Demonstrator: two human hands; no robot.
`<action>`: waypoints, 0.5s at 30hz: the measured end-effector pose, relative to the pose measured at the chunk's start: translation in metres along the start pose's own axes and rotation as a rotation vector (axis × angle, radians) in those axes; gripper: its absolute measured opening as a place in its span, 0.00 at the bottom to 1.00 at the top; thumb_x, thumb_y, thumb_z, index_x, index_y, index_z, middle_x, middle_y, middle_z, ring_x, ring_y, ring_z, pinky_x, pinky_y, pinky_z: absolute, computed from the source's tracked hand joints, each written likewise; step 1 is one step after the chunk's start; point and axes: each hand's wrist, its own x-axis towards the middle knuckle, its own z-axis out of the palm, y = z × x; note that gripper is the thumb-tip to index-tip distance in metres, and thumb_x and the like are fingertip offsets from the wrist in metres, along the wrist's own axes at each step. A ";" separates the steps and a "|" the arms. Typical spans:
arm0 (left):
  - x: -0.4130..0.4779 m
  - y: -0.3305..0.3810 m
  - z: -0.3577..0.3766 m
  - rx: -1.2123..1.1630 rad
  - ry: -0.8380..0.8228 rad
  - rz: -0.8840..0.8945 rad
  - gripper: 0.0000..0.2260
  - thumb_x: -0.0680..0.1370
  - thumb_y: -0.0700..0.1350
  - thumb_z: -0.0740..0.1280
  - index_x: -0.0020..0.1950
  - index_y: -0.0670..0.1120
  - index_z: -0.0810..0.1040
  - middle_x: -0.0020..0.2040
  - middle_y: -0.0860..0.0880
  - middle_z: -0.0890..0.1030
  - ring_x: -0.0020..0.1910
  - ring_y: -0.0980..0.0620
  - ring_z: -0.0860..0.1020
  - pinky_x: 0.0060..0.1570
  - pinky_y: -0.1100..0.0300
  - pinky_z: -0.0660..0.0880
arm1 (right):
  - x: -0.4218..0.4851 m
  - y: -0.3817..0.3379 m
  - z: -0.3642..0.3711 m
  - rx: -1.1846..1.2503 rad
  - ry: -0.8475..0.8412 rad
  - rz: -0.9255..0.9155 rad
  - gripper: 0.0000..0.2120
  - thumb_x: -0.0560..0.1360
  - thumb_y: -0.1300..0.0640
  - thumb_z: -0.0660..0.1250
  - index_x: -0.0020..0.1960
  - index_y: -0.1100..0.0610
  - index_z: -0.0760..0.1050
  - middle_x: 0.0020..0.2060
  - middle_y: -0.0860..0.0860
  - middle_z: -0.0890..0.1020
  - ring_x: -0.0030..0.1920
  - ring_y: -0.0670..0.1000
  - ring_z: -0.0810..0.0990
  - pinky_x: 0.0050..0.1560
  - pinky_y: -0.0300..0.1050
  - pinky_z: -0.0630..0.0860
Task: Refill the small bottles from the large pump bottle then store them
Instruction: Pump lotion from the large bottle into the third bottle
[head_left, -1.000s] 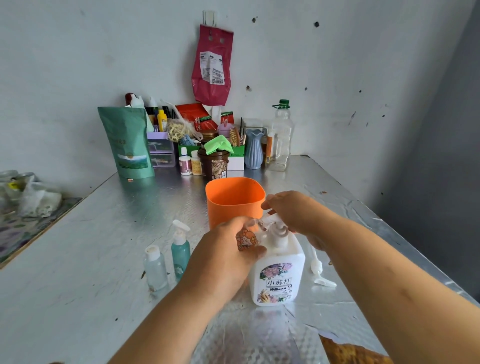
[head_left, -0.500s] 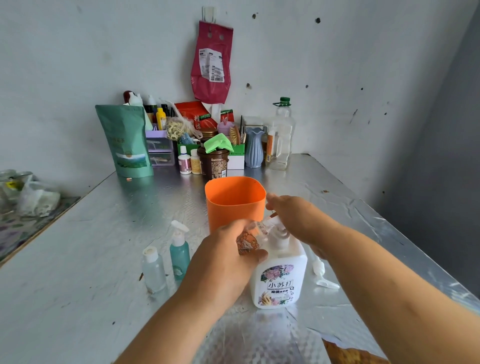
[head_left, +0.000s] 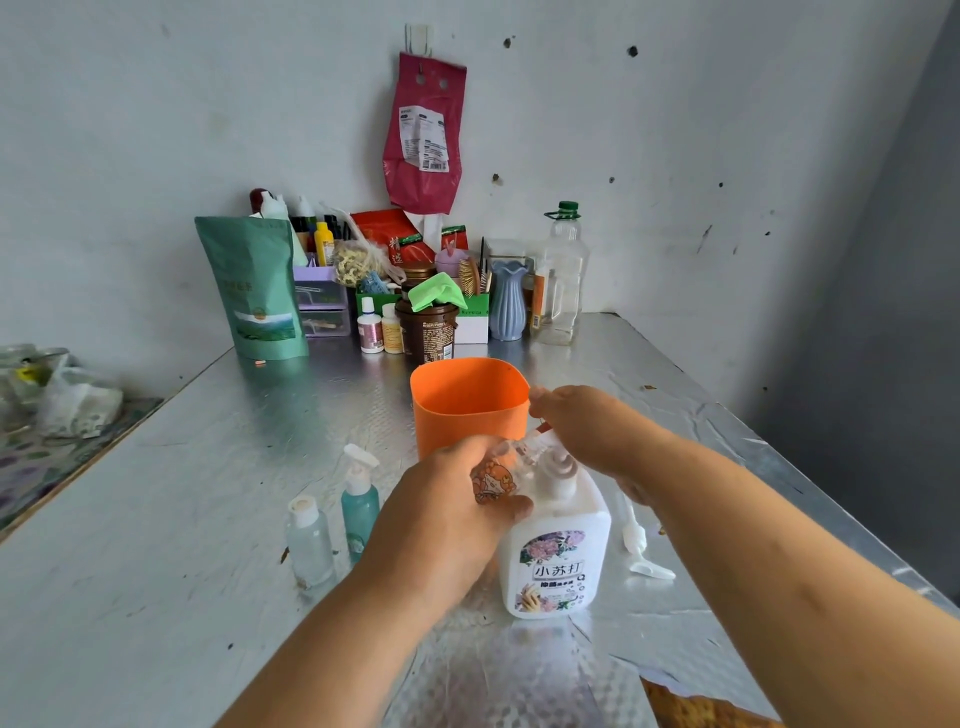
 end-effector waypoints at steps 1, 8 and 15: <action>0.000 0.000 0.000 -0.003 0.000 0.003 0.15 0.71 0.49 0.76 0.56 0.56 0.78 0.56 0.57 0.81 0.54 0.54 0.80 0.56 0.51 0.77 | -0.001 0.000 0.001 0.015 0.001 0.005 0.23 0.83 0.51 0.47 0.62 0.66 0.72 0.58 0.66 0.77 0.59 0.64 0.75 0.60 0.55 0.73; -0.001 -0.001 0.001 0.017 -0.002 0.012 0.20 0.72 0.50 0.75 0.62 0.59 0.77 0.56 0.58 0.81 0.55 0.56 0.79 0.57 0.53 0.76 | 0.002 0.006 0.003 0.041 0.015 0.010 0.19 0.83 0.56 0.47 0.64 0.65 0.71 0.58 0.65 0.76 0.59 0.64 0.75 0.61 0.56 0.72; 0.000 -0.005 0.003 0.032 -0.008 -0.001 0.18 0.72 0.48 0.76 0.60 0.58 0.78 0.53 0.58 0.83 0.53 0.56 0.80 0.55 0.55 0.77 | 0.005 0.008 0.013 0.066 -0.006 0.029 0.16 0.82 0.61 0.50 0.64 0.64 0.71 0.59 0.64 0.76 0.60 0.63 0.75 0.61 0.55 0.73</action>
